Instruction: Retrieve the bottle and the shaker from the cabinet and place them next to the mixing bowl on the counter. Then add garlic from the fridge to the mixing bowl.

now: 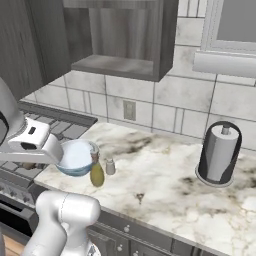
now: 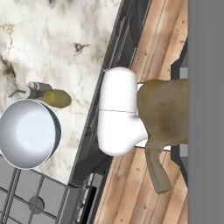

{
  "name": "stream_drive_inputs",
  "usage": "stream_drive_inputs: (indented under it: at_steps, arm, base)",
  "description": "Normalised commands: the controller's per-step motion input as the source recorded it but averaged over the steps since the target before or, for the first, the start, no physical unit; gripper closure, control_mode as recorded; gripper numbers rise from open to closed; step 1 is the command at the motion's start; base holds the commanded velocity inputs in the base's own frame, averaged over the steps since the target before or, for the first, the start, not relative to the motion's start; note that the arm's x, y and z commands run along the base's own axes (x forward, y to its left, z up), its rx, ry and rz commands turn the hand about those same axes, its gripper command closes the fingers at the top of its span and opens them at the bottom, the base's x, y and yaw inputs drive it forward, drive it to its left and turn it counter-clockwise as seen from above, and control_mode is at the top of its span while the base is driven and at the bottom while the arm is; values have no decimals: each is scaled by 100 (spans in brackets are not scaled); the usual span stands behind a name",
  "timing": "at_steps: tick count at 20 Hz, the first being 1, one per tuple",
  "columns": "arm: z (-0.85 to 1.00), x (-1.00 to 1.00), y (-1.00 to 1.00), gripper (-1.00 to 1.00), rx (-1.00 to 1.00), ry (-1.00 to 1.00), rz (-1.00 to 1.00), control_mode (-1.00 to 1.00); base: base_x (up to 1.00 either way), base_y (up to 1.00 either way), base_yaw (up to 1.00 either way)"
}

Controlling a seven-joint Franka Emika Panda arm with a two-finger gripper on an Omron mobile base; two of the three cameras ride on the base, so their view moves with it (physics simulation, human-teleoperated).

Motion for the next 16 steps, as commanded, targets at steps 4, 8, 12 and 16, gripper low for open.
stream_drive_inputs:
  at_steps: [4, 8, 12, 16]
  arm:
    - [0, 0, 0, 100, 0, 0, 0, 100]
    - [0, 35, 7, 100, 0, 7, 7, -100]
    - [0, 74, 31, 100, 0, 13, 29, -100]
    - [0, 54, 23, 100, 0, 3, 27, -100]
  base:
    - [19, 0, 2]
    - [7, 0, 1]
    - [0, 0, 0]
    - [0, 0, 0]
